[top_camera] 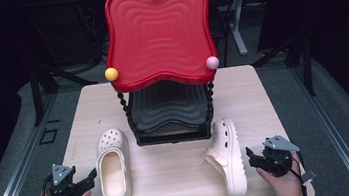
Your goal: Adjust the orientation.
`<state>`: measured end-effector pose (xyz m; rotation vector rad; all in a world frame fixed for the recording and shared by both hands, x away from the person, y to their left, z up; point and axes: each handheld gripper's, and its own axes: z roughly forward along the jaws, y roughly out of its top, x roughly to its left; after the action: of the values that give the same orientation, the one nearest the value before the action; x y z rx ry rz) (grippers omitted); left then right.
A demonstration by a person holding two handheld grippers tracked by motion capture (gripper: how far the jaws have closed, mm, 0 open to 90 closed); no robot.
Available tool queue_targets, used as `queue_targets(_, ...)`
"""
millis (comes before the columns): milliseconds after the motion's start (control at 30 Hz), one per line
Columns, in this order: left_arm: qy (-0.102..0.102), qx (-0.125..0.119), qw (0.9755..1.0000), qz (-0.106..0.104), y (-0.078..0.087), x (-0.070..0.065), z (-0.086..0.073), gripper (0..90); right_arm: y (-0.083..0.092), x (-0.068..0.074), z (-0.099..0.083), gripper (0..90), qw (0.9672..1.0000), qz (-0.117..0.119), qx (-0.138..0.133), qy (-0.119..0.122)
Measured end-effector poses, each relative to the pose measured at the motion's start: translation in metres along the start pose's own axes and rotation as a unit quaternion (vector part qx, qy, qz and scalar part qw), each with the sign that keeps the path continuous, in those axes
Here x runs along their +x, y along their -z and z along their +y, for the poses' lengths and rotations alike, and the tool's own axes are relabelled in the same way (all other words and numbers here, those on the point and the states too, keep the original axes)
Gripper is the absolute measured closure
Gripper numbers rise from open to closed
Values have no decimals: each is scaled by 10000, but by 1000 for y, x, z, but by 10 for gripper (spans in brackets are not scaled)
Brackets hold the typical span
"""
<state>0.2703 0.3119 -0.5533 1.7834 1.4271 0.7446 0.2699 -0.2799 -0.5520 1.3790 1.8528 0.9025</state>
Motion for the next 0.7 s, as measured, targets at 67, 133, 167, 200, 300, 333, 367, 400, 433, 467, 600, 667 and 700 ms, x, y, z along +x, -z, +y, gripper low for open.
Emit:
queue_targets(67,-1,-10,10000,26,1,0,0,278,0,-1,0,256,10000,2,-5,17)
queue_targets(133,-61,-32,10000,-23,3,1,0,330,2,-2,3,318,10000,13,14,55)
queue_targets(167,-102,-68,9999,-9,4,0,1,346,2,-2,4,331,10000,-3,-30,64)
queue_targets(200,-110,-87,9999,-16,5,0,1,359,2,-2,5,339,10000,2,-19,84)
queue_targets(300,-89,-63,9999,-50,7,-1,-1,400,1,0,4,379,9999,28,133,42)
queue_targets(333,-30,-30,10000,-36,7,-1,-2,423,-1,2,2,451,9998,30,185,25)
queue_targets(367,-40,-35,10000,-50,7,-1,-2,447,-1,3,2,477,9998,30,220,7)
queue_targets(400,-40,-35,10000,-50,7,-1,-2,457,-1,3,1,507,9998,63,201,4)
queue_targets(433,-67,-5,10000,-19,8,-1,-2,457,-1,3,1,507,9998,63,201,4)
queue_targets(467,-53,4,10000,4,9,-1,-2,475,0,4,1,526,9998,94,188,11)
queue_targets(600,-9,-163,9999,9,12,-2,-3,510,2,9,1,548,9999,108,39,86)
queue_targets(667,20,-205,9998,-23,13,-3,-2,511,2,10,1,561,9999,106,16,105)
queue_targets(700,49,-251,9996,-102,14,-3,-1,511,3,11,1,575,9999,85,33,139)
